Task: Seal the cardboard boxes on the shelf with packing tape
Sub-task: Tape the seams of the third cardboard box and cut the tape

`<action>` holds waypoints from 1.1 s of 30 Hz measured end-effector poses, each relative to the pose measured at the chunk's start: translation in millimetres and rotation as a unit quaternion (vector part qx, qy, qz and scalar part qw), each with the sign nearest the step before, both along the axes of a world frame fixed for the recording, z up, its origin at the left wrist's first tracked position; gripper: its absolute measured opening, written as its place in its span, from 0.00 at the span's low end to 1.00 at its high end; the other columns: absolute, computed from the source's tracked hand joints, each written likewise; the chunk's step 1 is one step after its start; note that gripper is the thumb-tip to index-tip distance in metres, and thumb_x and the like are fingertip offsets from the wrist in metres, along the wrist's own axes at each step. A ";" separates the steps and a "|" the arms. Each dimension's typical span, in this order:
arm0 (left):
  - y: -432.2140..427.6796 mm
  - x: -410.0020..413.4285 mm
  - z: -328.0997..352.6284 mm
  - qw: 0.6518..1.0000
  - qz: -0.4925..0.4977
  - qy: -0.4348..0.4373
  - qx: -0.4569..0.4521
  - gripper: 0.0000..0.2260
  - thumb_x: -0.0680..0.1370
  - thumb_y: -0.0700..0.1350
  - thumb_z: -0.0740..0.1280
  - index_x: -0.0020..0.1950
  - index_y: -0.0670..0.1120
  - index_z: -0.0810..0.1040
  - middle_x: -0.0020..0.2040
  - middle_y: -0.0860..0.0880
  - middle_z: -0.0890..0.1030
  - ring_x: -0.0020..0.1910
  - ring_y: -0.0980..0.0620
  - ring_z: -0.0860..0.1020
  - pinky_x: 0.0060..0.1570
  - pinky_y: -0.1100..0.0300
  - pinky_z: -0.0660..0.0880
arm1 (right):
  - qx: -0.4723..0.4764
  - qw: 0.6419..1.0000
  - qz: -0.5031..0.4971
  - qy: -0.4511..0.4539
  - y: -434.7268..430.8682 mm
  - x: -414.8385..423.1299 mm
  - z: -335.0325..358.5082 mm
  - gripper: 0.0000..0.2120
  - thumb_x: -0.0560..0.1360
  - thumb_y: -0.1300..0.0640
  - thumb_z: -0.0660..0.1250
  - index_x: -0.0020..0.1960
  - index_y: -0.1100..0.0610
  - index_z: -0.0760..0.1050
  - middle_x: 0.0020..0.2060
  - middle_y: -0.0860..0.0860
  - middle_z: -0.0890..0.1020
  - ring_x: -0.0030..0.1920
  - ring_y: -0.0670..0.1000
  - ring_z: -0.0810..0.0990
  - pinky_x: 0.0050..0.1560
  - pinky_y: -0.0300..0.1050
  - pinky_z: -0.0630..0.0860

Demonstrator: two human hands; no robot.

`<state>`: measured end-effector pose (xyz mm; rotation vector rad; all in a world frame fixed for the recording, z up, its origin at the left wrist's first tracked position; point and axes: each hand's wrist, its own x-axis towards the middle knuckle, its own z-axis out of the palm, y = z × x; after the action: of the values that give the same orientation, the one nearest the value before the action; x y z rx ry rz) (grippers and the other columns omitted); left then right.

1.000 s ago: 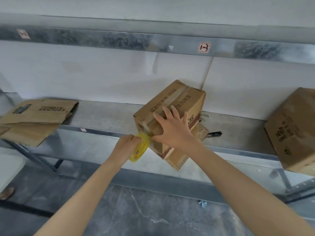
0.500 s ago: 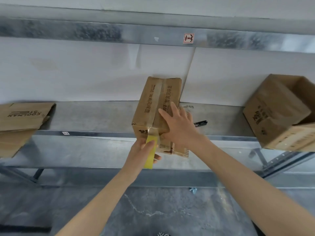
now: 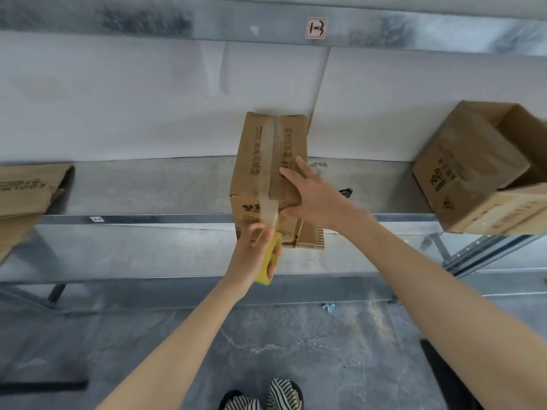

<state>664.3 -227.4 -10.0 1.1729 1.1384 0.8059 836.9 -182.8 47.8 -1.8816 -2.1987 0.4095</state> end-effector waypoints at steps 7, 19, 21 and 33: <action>-9.9 23.2 -9.8 0.998 0.038 -0.002 0.050 0.10 0.82 0.52 0.56 0.57 0.54 0.75 0.43 0.50 0.81 0.22 0.51 0.71 0.23 0.60 0.70 | 0.026 0.996 -0.008 0.083 -3.2 13.5 -7.7 0.43 0.71 0.47 0.72 0.77 0.50 0.51 0.77 0.47 0.46 0.73 0.54 0.58 0.67 0.48 0.64; -3.2 40.5 -20.9 0.996 0.080 -0.029 0.025 0.14 0.81 0.37 0.53 0.53 0.47 0.77 0.45 0.34 0.75 0.21 0.50 0.69 0.24 0.61 0.67 | 0.001 0.998 -0.064 0.020 -5.6 108.3 -74.8 0.34 0.75 0.57 0.68 0.76 0.51 0.55 0.75 0.50 0.60 0.70 0.55 0.67 0.66 0.51 0.66; -2.5 43.3 -19.6 0.996 0.078 -0.040 0.032 0.13 0.81 0.37 0.53 0.51 0.47 0.77 0.45 0.35 0.75 0.21 0.51 0.69 0.24 0.62 0.68 | -0.005 0.993 -0.109 0.042 8.4 119.2 -84.4 0.28 0.77 0.59 0.64 0.75 0.55 0.60 0.74 0.52 0.64 0.71 0.56 0.66 0.69 0.52 0.64; 9.3 52.1 -20.9 0.993 0.066 -0.097 -0.024 0.15 0.73 0.46 0.58 0.55 0.44 0.77 0.55 0.34 0.74 0.30 0.48 0.69 0.27 0.61 0.71 | -0.004 0.983 -0.173 -0.068 65.9 136.9 -129.5 0.16 0.78 0.50 0.61 0.60 0.59 0.72 0.59 0.58 0.71 0.61 0.59 0.67 0.60 0.55 0.64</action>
<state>716.4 -218.1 -30.9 0.9647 1.0743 0.9670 973.8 -116.9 -81.8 -2.2990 -1.8904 0.2313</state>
